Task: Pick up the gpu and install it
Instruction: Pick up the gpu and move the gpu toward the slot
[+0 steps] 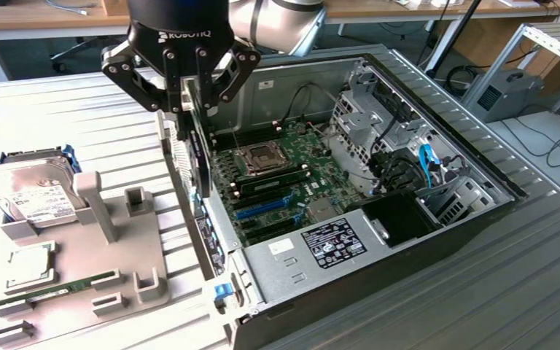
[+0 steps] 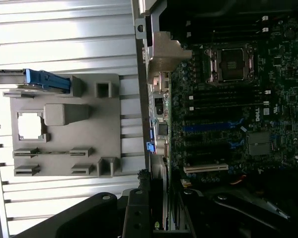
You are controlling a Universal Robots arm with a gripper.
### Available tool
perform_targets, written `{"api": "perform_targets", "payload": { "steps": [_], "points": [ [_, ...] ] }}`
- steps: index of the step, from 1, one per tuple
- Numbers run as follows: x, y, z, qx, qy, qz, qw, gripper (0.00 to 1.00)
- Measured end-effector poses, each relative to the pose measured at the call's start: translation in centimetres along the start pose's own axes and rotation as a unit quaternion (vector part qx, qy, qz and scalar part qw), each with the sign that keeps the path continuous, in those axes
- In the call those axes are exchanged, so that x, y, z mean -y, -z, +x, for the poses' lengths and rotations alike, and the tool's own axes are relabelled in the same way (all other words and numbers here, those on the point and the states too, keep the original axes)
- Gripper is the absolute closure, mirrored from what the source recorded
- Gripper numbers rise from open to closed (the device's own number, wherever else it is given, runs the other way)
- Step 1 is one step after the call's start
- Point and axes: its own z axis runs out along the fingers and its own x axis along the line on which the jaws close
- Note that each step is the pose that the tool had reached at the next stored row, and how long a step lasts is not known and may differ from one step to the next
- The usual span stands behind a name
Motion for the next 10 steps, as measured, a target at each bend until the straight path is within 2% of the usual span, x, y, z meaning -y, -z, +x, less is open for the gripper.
{"api": "perform_targets", "payload": {
  "steps": [10],
  "points": [
    [-0.04, -0.09, -0.50, 0.0000, 0.000, 0.0003, 1.0000, 0.74]
  ]
}}
